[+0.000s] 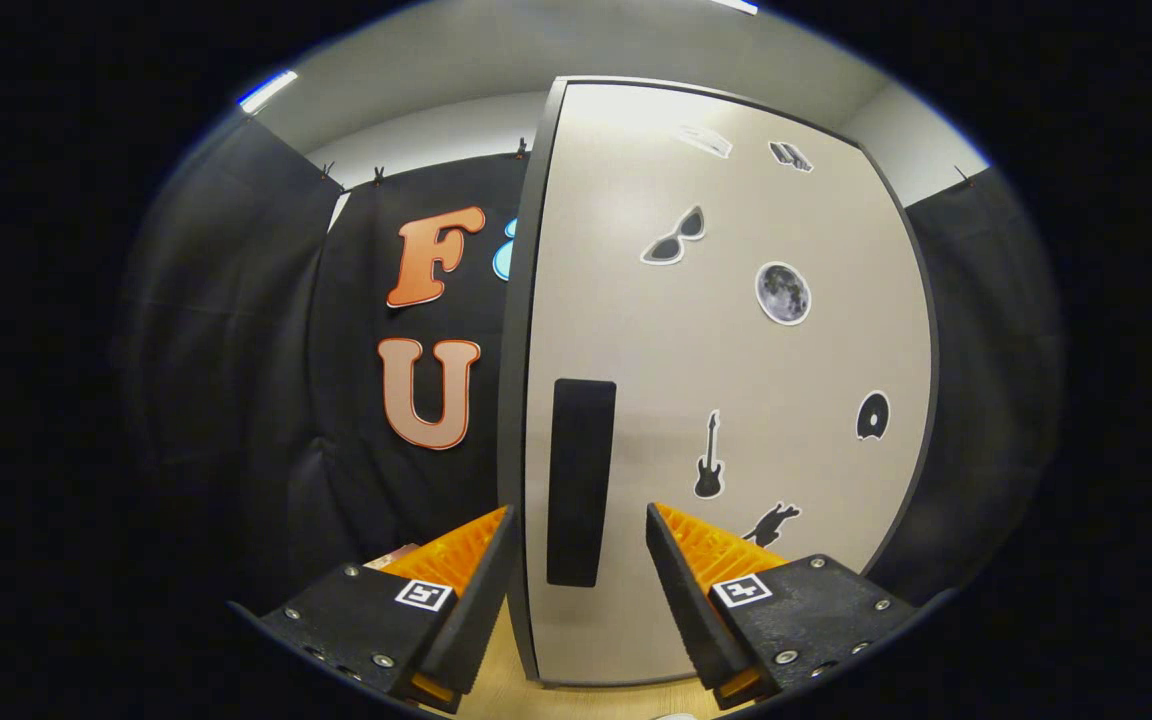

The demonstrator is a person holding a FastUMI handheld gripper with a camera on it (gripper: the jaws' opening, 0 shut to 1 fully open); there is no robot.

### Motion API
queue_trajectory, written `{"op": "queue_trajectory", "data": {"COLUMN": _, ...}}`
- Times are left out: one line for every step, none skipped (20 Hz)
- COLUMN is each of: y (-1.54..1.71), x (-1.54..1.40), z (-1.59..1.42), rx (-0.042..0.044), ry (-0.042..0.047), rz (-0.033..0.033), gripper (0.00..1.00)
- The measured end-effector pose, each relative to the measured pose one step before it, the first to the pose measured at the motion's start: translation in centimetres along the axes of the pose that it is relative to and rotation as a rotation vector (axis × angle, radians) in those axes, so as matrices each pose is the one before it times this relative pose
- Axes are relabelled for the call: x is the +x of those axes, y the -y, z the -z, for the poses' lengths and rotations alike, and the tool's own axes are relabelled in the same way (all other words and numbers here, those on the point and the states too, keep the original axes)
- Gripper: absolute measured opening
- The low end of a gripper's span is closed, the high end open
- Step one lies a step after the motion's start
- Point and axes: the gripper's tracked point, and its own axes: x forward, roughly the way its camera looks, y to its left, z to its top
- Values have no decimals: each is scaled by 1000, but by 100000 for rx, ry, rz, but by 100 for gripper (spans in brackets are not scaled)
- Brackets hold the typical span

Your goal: Open the shoe cabinet door, grab the shoes and put them into the shoe cabinet, then close the shoe cabinet door.

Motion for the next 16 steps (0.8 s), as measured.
{"op": "queue_trajectory", "data": {"y": 214, "x": 477, "z": 68, "rx": 17, "ry": 17, "rz": 1161, "gripper": 76}}
{"op": "queue_trajectory", "data": {"y": 115, "x": 451, "z": 155, "rx": 84, "ry": -302, "rz": 729, "gripper": 74}}
{"op": "queue_trajectory", "data": {"y": 1, "x": 349, "z": 101, "rx": 256, "ry": -258, "rz": 205, "gripper": 70}}
{"op": "queue_trajectory", "data": {"y": 2, "x": 399, "z": 113, "rx": 282, "ry": -473, "rz": -283, "gripper": 69}}
{"op": "queue_trajectory", "data": {"y": -110, "x": 332, "z": 119, "rx": 318, "ry": -389, "rz": -444, "gripper": 65}}
{"op": "queue_trajectory", "data": {"y": -90, "x": 286, "z": 19, "rx": 413, "ry": -126, "rz": -375, "gripper": 63}}
{"op": "queue_trajectory", "data": {"y": -125, "x": 184, "z": -52, "rx": 335, "ry": -107, "rz": -357, "gripper": 60}}
{"op": "queue_trajectory", "data": {"y": -166, "x": 93, "z": 92, "rx": 289, "ry": -78, "rz": -256, "gripper": 57}}
{"op": "queue_trajectory", "data": {"y": -182, "x": 114, "z": 17, "rx": -5, "ry": 60, "rz": -133, "gripper": 52}}
{"op": "queue_trajectory", "data": {"y": -230, "x": 134, "z": -21, "rx": -193, "ry": -193, "rz": -348, "gripper": 49}}
{"op": "queue_trajectory", "data": {"y": -2, "x": -41, "z": 80, "rx": -12, "ry": -328, "rz": 626, "gripper": 42}}
{"op": "queue_trajectory", "data": {"y": -4, "x": 77, "z": -17, "rx": 886, "ry": 112, "rz": 445, "gripper": 39}}
{"op": "queue_trajectory", "data": {"y": -7, "x": -83, "z": 10, "rx": 1126, "ry": -71, "rz": 59, "gripper": 37}}
{"op": "queue_trajectory", "data": {"y": -23, "x": 34, "z": 30, "rx": 863, "ry": -587, "rz": -389, "gripper": 36}}
{"op": "queue_trajectory", "data": {"y": -7, "x": 10, "z": 9, "rx": 166, "ry": -826, "rz": -476, "gripper": 33}}
{"op": "queue_trajectory", "data": {"y": -13, "x": -71, "z": 41, "rx": -3, "ry": -802, "rz": -371, "gripper": 31}}
